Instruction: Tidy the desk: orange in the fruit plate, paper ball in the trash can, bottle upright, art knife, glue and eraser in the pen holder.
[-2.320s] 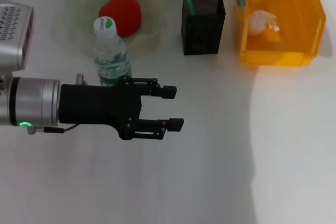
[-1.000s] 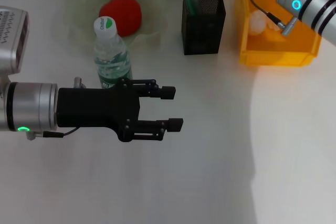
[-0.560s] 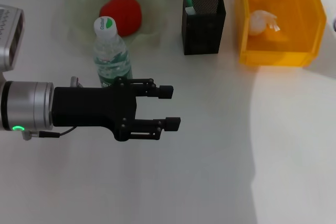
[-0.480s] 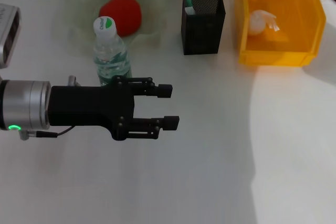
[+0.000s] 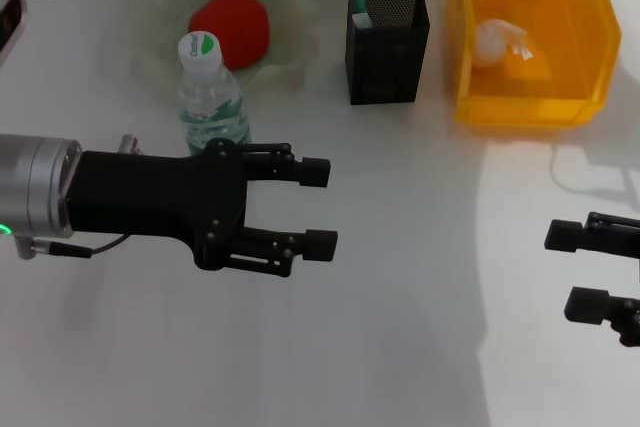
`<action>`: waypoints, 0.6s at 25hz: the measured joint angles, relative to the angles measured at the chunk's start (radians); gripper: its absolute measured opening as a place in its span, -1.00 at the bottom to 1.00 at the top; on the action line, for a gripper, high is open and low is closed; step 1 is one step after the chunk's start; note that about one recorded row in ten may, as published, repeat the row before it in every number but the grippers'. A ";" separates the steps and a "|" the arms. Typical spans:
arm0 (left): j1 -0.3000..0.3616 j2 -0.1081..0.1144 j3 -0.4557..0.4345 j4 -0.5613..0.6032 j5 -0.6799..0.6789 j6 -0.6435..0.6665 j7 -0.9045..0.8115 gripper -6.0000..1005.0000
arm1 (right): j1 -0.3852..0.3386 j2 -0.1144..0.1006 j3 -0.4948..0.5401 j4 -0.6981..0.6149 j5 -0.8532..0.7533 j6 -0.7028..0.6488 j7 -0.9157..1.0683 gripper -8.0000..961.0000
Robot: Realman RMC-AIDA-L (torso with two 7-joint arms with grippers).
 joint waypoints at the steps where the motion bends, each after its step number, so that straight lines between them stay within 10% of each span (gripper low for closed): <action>1: 0.000 -0.001 0.000 0.004 0.000 0.002 -0.006 0.49 | -0.001 0.005 -0.001 0.001 -0.001 0.002 -0.008 0.55; 15: -0.003 -0.009 0.003 0.006 0.002 -0.004 0.000 0.58 | 0.027 0.048 -0.004 0.001 -0.031 0.004 -0.033 0.55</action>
